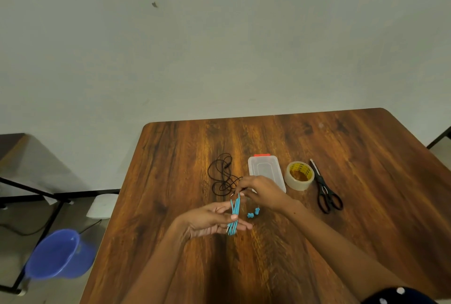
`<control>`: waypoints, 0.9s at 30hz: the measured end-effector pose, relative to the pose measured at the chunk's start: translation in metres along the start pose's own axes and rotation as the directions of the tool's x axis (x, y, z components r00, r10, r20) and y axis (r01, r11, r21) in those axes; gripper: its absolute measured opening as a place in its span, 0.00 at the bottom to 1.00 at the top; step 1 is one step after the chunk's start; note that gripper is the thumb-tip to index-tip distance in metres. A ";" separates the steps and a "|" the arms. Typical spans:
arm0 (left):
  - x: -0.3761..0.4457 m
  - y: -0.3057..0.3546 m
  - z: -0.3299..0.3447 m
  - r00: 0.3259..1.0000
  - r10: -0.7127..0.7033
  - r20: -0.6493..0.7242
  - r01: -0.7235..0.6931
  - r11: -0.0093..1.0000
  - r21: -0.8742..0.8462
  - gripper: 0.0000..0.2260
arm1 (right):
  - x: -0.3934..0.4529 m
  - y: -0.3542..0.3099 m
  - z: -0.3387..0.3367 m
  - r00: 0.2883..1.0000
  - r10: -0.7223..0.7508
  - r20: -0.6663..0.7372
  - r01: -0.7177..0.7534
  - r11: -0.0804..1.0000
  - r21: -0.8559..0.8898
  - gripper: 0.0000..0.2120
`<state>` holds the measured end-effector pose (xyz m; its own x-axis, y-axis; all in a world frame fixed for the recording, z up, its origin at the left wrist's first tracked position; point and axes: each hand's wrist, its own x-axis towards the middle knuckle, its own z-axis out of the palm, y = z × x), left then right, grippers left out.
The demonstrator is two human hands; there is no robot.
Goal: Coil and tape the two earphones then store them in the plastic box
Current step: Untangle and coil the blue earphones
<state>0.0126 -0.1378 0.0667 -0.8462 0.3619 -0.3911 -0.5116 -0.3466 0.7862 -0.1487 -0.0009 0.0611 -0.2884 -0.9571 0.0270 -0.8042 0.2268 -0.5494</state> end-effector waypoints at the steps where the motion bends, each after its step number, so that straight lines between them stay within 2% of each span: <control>1: 0.000 0.000 0.000 1.000 0.012 0.004 -0.012 1.000 -0.019 0.22 | -0.001 0.001 0.005 1.000 0.008 -0.020 -0.008 1.000 -0.002 0.08; 3: 0.001 0.001 0.001 0.999 0.035 0.008 -0.035 0.999 -0.039 0.24 | -0.003 0.004 0.013 0.997 0.047 -0.061 -0.047 0.999 0.007 0.09; 7: 0.005 -0.002 0.004 0.996 0.087 -0.037 -0.091 0.990 -0.110 0.30 | -0.006 0.007 0.025 0.977 0.177 -0.119 -0.144 0.959 0.244 0.08; 11: 0.008 -0.004 0.002 0.987 0.133 -0.088 -0.148 0.970 -0.194 0.24 | -0.006 0.004 0.035 0.957 0.275 -0.095 -0.207 0.874 0.439 0.07; 17: 0.001 -0.007 -0.009 0.975 0.136 -0.173 -0.181 0.943 -0.279 0.23 | -0.011 0.005 0.036 0.938 0.341 -0.063 -0.252 0.794 0.554 0.07; 20: -0.002 -0.014 -0.011 0.977 0.117 -0.178 -0.168 0.939 -0.300 0.24 | -0.013 0.007 0.029 0.948 0.318 -0.031 -0.260 0.823 0.504 0.08; 23: -0.003 -0.017 -0.012 0.973 0.107 -0.204 -0.170 0.930 -0.325 0.25 | -0.011 0.006 0.023 0.961 0.276 0.011 -0.262 0.898 0.354 0.10; 27: 0.000 -0.019 -0.010 0.964 0.117 -0.238 -0.191 0.928 -0.320 0.23 | -0.007 0.003 0.023 0.952 0.303 0.035 -0.304 0.935 0.182 0.12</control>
<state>0.0204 -0.1398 0.0468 -0.9111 0.1023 -0.3993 -0.3604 -0.6679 0.6512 -0.1372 0.0029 0.0404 -0.4998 -0.8492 -0.1702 -0.5697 0.4704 -0.6740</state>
